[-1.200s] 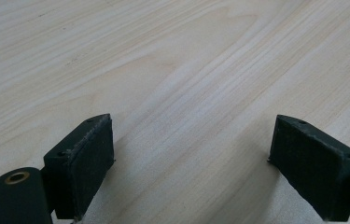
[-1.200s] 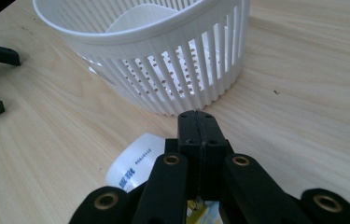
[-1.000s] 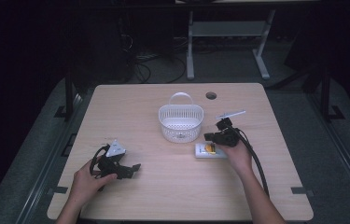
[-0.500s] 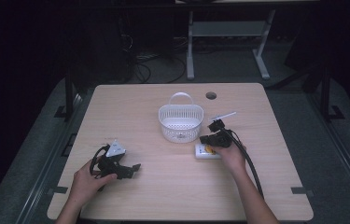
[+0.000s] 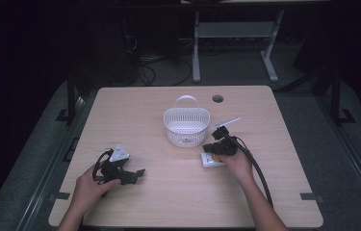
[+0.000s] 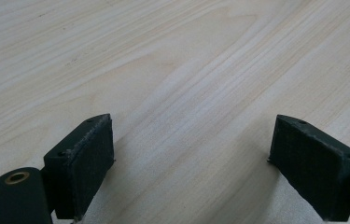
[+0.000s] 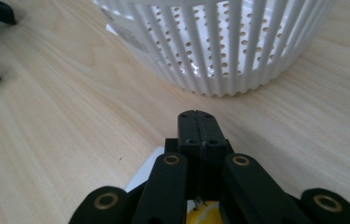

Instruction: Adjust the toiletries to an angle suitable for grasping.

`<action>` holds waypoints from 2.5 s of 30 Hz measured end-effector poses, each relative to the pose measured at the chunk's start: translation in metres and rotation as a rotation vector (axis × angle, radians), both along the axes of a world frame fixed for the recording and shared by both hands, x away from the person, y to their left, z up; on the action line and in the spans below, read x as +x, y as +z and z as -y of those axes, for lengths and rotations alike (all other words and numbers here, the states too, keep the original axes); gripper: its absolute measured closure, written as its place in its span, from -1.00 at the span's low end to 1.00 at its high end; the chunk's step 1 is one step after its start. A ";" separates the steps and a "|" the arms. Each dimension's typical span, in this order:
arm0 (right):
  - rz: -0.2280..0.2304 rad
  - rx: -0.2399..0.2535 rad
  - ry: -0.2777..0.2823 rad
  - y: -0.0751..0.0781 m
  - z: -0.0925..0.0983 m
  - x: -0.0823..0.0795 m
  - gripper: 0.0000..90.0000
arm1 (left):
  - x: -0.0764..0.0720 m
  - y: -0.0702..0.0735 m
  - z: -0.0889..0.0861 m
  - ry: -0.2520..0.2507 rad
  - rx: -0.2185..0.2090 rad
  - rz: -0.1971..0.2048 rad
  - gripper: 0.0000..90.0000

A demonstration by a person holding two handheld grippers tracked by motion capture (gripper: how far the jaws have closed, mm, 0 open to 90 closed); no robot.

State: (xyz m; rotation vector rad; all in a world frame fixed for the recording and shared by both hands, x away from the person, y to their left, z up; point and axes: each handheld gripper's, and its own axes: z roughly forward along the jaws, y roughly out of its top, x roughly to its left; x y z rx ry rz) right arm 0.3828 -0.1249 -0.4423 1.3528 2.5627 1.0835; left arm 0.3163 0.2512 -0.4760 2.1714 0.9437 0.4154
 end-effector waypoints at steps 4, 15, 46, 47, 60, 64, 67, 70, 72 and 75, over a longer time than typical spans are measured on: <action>0.003 -0.001 0.015 0.000 -0.001 -0.005 0.99 | 0.000 0.000 0.000 0.000 0.000 0.000 -0.70; -0.015 0.010 0.031 -0.005 0.003 -0.018 0.99 | 0.000 0.000 0.000 0.000 0.001 0.000 -0.70; -0.034 0.038 0.078 -0.006 0.020 -0.059 0.99 | 0.000 0.000 0.000 0.000 0.001 0.000 -0.70; -0.037 0.035 0.079 -0.006 0.021 -0.061 0.99 | 0.000 0.000 0.000 0.000 0.001 0.001 -0.70; -0.047 0.014 0.079 -0.008 0.035 -0.080 0.99 | 0.000 0.000 0.000 0.001 0.001 0.000 -0.70; -0.052 0.011 0.073 -0.009 0.041 -0.085 0.99 | 0.000 0.000 0.000 0.000 0.001 -0.002 -0.70; -0.053 0.002 0.065 -0.007 0.045 -0.089 0.99 | 0.000 0.000 0.000 0.000 0.001 -0.002 -0.70; -0.047 0.001 0.061 -0.007 0.049 -0.092 0.99 | 0.000 0.000 0.000 0.000 0.002 -0.001 -0.70; -0.045 0.005 0.054 -0.005 0.053 -0.095 0.99 | 0.000 0.000 0.000 0.000 0.002 -0.002 -0.70; -0.044 0.000 0.048 -0.004 0.057 -0.097 0.99 | 0.000 0.000 0.000 0.000 0.002 -0.002 -0.70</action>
